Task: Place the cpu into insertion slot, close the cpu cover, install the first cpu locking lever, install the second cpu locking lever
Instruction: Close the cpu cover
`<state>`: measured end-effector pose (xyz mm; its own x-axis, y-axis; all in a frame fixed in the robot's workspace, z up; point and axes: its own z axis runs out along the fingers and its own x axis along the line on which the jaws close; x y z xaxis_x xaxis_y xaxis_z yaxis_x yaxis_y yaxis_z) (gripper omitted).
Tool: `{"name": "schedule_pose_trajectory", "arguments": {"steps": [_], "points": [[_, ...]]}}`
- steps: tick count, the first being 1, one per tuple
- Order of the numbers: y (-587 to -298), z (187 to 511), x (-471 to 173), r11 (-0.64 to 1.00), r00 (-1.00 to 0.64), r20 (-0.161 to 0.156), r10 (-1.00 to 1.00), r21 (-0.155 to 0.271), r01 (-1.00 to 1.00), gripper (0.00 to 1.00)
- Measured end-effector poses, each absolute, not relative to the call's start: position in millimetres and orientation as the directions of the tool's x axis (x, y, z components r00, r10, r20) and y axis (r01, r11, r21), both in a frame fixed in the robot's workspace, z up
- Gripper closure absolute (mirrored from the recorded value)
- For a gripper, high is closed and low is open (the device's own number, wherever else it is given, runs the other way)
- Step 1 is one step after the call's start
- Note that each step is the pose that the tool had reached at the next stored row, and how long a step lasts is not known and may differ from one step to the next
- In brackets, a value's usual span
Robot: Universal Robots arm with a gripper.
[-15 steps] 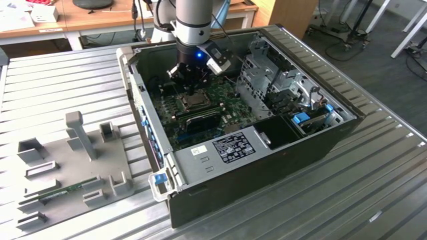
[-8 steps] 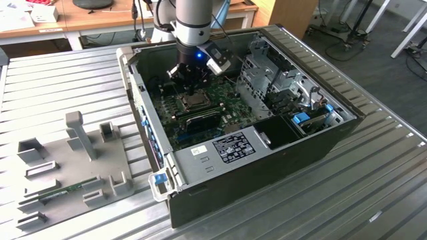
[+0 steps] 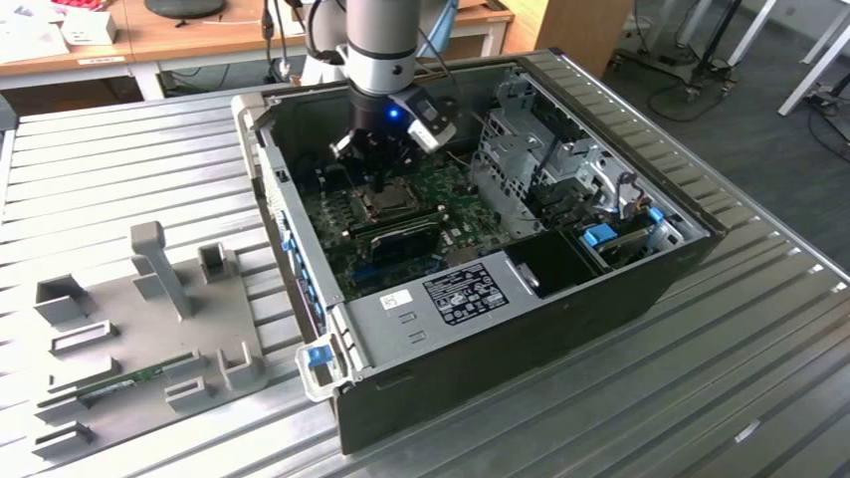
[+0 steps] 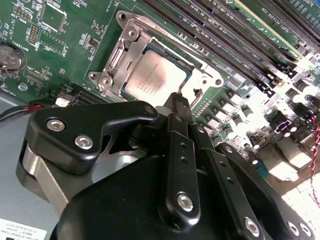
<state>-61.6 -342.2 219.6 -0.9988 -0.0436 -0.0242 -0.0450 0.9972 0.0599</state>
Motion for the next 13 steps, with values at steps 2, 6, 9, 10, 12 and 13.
{"name": "schedule_pose_trajectory", "arguments": {"steps": [2,6,9,10,12,13], "points": [[-342.2,217.9,-62.8,0.997,-0.999,-0.025,-0.044,0.06,-0.045,0.9],[-342.2,215.1,-63.9,0.997,-0.999,-0.025,-0.044,0.06,-0.045,0.9],[-342.2,215.0,-64.2,0.997,-0.999,-0.026,-0.044,0.06,-0.045,0.9],[-342.2,215.0,-64.2,0.997,-0.999,-0.026,-0.044,0.06,-0.045,0.9],[-342.2,215.0,-64.3,0.997,-0.999,-0.026,-0.044,0.06,-0.045,0.9],[-342.2,214.9,-64.6,0.997,-0.999,-0.026,-0.043,0.06,-0.045,0.9]]}}
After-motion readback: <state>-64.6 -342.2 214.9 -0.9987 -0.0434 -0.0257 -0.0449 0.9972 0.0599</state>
